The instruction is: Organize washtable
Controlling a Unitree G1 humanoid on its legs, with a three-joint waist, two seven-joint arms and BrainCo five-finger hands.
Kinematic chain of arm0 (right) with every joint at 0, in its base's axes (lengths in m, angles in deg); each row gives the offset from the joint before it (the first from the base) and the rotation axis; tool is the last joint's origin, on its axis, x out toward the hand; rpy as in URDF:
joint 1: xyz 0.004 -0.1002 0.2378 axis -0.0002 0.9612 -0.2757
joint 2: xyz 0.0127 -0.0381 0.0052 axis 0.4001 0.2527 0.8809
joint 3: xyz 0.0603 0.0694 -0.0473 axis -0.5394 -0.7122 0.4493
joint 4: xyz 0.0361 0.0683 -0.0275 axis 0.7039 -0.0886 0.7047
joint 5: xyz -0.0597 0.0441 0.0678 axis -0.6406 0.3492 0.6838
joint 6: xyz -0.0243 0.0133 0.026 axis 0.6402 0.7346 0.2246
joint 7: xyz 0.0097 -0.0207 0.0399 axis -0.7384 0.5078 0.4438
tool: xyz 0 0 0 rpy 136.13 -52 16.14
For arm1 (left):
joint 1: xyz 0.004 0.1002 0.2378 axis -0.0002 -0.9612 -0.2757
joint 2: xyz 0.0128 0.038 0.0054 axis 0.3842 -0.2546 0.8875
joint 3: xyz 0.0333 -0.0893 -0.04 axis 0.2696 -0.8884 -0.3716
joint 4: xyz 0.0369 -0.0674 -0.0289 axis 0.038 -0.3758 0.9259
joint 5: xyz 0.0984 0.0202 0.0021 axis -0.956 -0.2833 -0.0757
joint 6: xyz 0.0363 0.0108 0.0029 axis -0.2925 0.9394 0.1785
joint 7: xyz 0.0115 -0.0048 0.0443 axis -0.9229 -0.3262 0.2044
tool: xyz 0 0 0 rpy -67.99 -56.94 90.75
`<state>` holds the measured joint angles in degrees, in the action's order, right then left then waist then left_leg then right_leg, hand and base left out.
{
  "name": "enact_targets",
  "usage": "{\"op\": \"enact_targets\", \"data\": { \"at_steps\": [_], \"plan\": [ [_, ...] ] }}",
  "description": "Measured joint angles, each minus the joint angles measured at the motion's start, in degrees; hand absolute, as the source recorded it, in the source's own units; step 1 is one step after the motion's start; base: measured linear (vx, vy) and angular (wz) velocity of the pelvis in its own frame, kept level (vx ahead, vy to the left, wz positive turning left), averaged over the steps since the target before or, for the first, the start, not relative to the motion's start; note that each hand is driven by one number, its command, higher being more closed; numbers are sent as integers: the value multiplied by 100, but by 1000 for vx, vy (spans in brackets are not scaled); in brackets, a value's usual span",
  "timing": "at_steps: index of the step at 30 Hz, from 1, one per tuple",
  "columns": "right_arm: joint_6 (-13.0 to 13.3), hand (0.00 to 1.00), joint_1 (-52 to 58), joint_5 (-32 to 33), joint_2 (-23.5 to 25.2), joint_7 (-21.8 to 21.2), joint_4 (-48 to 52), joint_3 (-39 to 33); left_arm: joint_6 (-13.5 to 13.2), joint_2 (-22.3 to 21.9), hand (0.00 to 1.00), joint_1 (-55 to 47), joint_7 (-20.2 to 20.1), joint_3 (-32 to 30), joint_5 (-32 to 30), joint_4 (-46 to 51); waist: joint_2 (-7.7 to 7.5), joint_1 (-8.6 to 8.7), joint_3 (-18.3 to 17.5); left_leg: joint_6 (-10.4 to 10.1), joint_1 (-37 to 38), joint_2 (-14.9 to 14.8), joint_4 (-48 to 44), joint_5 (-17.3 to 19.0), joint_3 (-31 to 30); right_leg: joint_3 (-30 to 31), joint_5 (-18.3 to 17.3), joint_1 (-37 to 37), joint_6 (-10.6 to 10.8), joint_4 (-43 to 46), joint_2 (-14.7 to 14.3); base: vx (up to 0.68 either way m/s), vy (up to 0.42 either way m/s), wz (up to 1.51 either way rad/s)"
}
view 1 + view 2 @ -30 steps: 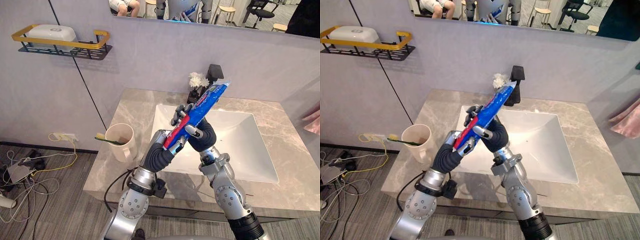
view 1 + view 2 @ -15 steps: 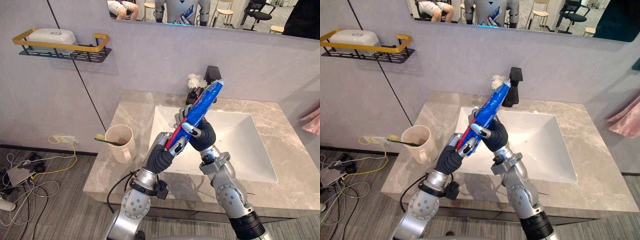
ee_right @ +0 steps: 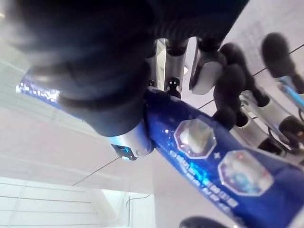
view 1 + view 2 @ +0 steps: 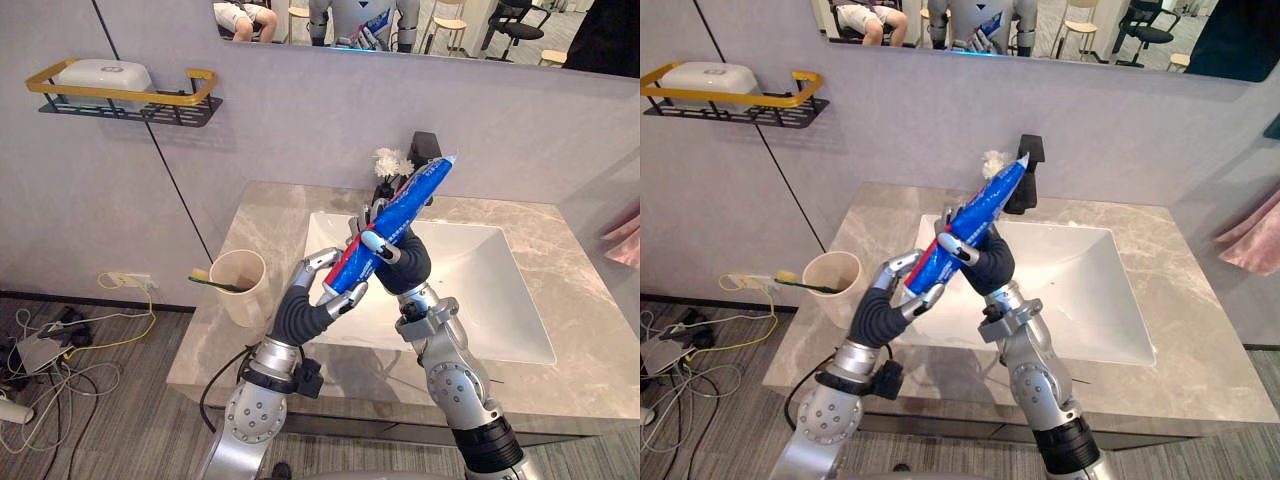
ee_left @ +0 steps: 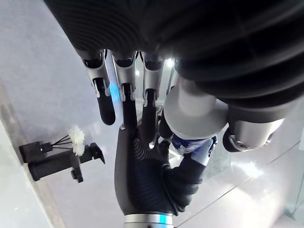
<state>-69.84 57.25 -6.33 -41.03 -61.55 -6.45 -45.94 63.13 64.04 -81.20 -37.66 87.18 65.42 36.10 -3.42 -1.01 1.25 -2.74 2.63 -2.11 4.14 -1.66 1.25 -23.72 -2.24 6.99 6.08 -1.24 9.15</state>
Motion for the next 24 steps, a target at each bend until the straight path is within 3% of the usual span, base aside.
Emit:
{"op": "enact_targets", "data": {
  "at_steps": [5, 7, 12, 15, 17, 21, 24],
  "plan": [
    [63, 100, 193, -179, -41, 119, -57, -536, -355, -221, 0, -13, 569, -1026, 354, 917, 16, -19, 11, 0, 18, 24, 1, 0, -119, -126, -5, 92, 1, -5, 15, -2, 0, 11],
    [75, 100, 230, -181, -50, 128, -56, -691, -451, -256, 0, -34, 753, -1259, 353, 1064, 44, -102, 29, 0, 14, 20, 1, 0, -129, -128, -5, 90, 2, -5, 9, -8, -1, 4],
    [87, 100, 250, -187, -50, 120, -52, -734, -461, -567, 0, -331, 946, -1967, 356, 1069, 100, -140, 66, 4, 13, 20, 67, -33, -190, -180, -9, 93, 5, -7, 3, -9, -5, 4],
    [88, 100, 347, -201, 9, 124, -20, -942, -461, -691, 0, -394, 1033, -2359, 357, 1071, 79, -172, 79, 6, -20, 31, 115, -71, -282, -282, -18, 93, 9, -7, 5, 3, -9, 17],
    [89, 100, 434, -249, 41, 128, -15, -1047, -460, -779, 0, -423, 1131, -2678, 355, 1070, 77, -284, 82, 6, -19, 34, 115, -71, -286, -286, -18, 97, 9, -7, 7, 4, -1, 3],
    [94, 100, 507, -370, 81, 146, -13, -1207, -449, -1068, 0, -635, 1366, -3402, 348, 980, 54, -297, 106, 6, -44, 48, 115, -71, -341, -335, -27, 104, 12, -7, 15, -1, -3, 7],
    [100, 100, 516, -408, 104, 146, -13, -1386, -435, -1158, 0, -888, 1496, -3937, 350, 426, 40, -304, 120, 6, -81, 62, 115, -71, -416, -412, -46, 110, 13, -6, 21, -6, -9, 11]
  ]
}}
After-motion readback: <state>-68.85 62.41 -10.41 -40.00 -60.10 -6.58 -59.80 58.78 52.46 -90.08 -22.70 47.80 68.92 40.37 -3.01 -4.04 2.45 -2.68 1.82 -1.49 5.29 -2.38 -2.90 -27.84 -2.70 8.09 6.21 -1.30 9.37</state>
